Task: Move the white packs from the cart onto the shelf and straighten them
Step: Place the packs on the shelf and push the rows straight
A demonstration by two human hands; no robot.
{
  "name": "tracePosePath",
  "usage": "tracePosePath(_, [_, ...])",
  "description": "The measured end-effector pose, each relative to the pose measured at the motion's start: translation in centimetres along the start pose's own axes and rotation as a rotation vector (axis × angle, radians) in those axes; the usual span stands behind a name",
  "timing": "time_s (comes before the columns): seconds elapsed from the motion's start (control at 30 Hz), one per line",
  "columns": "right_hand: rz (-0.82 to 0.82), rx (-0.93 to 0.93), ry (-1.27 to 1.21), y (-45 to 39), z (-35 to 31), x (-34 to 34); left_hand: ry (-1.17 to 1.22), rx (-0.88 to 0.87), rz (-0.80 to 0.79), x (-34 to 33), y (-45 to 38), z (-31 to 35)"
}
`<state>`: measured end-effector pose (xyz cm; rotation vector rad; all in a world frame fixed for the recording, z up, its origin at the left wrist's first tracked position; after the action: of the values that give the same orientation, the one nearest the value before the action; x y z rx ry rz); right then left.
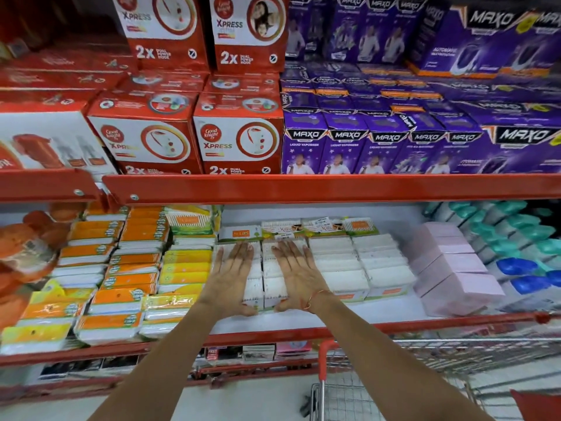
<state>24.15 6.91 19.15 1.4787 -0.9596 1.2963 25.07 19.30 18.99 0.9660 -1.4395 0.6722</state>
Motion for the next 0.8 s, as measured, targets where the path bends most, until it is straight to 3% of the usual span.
tracePosePath(0.17, [0.004, -0.001, -0.005, 0.7, 0.6, 0.5, 0.055, 0.02, -0.072, 0.6, 0.0, 0.6])
tracePosePath(0.4, [-0.015, -0.058, -0.017, 5.3, 10.8, 2.3, 0.246, -0.077, 0.1, 5.0, -3.2, 9.6])
tracePosePath(0.6, [-0.129, -0.154, 0.015, 8.2, 19.4, 1.1, 0.154, -0.137, 0.028, 5.0, -7.0, 17.7])
tracePosePath(0.8, [-0.137, -0.197, 0.003, 7.8, 20.8, -1.6, 0.106, -0.064, 0.006, 3.3, -8.4, 19.1])
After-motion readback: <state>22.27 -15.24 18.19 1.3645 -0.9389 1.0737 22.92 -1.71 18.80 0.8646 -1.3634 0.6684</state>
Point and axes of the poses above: each hand's wrist, its own y-axis away from the middle knuckle, its own x-axis out of the back of the hand, z = x × y, the point moved 9 cm from there along -y, towards the middle knuckle, and after that the axes turned 1 degree about z, right-handed, at the moved point
